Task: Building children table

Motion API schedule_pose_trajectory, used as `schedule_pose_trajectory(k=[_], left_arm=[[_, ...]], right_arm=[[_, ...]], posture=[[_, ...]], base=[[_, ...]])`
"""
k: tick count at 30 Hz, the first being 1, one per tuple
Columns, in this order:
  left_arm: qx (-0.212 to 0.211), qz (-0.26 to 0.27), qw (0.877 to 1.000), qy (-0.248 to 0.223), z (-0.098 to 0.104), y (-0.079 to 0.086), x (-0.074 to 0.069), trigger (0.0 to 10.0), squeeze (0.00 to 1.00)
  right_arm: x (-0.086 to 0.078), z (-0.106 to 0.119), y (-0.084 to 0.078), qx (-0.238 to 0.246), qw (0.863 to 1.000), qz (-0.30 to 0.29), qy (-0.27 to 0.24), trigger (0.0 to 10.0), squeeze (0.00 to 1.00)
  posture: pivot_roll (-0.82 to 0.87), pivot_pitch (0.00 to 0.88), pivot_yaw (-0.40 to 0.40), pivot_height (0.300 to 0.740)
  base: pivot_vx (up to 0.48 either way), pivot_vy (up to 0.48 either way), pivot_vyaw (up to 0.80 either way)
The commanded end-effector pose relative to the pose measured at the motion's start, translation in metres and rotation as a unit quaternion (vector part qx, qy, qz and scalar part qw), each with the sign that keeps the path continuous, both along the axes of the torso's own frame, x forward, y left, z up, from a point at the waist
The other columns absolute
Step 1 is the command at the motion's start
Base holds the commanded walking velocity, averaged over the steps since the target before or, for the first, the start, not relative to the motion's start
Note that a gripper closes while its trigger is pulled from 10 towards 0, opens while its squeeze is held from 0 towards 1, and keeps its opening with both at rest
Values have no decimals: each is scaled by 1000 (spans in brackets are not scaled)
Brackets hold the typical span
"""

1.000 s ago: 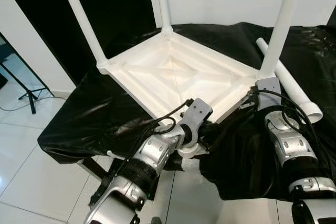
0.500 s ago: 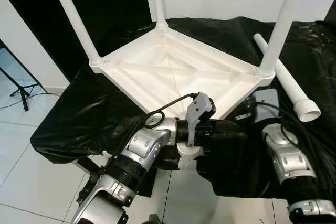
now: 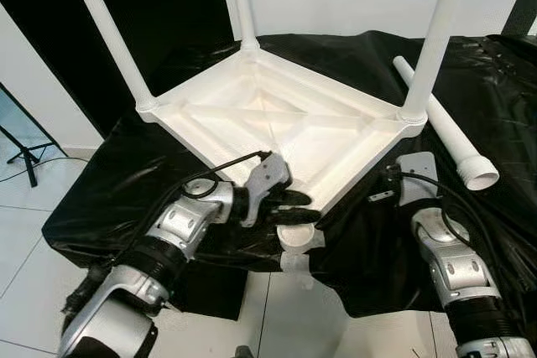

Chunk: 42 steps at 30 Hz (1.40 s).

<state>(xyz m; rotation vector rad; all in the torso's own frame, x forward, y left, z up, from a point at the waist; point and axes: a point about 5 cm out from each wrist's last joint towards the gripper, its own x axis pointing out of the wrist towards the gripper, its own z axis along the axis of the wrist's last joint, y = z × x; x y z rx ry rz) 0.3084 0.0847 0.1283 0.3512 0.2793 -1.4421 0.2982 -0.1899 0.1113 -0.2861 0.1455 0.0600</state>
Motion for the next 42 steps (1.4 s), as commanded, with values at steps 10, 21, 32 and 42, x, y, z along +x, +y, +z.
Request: schedule_pose_trajectory(k=[10, 21, 32, 42], left_arm=[[104, -153, 982, 39, -9, 10, -19, 10000, 0], [113, -196, 973, 48, -12, 5, -29, 10000, 0], [153, -267, 952, 11, -25, -16, -46, 2157, 0], [147, -207, 967, -32, -43, -56, -44, 0, 0]], right_arm=[[-2, 5, 5, 5, 1000, 0, -2, 10000, 0], [-1, 7, 4, 5, 1000, -6, -4, 10000, 0], [-1, 13, 2, 2, 1000, -14, -13, 10000, 0], [-5, 9, 1, 8, 1000, -15, 4, 10000, 0]], posture=[[51, 0, 96, 740], [48, 0, 99, 740], [46, 0, 107, 740], [34, 0, 107, 740]], base=[[0, 0, 0], [0, 0, 0], [0, 0, 0], [0, 0, 0]])
